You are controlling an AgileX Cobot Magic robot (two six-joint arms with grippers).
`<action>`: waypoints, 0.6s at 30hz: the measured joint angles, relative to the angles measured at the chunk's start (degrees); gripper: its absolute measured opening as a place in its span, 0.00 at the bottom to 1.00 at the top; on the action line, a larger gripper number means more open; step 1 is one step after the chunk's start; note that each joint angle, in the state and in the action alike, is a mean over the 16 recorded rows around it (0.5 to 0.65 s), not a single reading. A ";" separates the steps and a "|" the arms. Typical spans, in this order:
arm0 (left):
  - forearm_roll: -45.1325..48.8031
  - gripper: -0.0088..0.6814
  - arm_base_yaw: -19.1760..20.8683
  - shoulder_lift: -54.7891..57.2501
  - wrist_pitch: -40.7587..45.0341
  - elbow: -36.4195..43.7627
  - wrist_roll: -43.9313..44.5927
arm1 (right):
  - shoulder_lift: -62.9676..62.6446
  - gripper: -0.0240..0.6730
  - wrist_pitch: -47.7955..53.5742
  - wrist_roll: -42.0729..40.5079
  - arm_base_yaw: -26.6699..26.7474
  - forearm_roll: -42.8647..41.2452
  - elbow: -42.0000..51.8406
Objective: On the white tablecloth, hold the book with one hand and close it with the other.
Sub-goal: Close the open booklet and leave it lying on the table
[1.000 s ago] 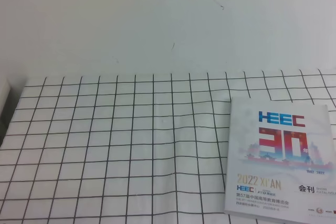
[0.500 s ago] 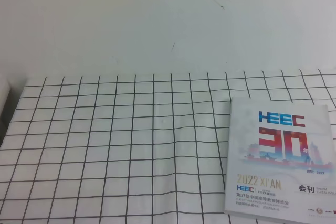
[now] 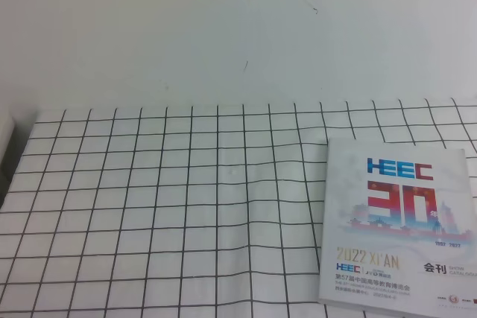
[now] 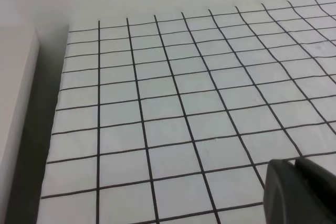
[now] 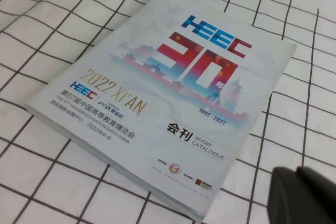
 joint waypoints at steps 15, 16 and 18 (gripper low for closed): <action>0.02 0.01 0.00 0.00 0.06 0.00 0.01 | -0.74 0.03 -0.61 -0.24 -0.54 -0.09 1.21; 0.02 0.01 0.00 0.00 0.07 0.00 0.01 | -1.05 0.03 -0.85 -0.30 -0.85 -0.14 1.62; 0.03 0.01 0.00 0.00 0.08 0.00 0.01 | -1.91 0.03 -1.69 -0.42 -1.76 -0.26 2.70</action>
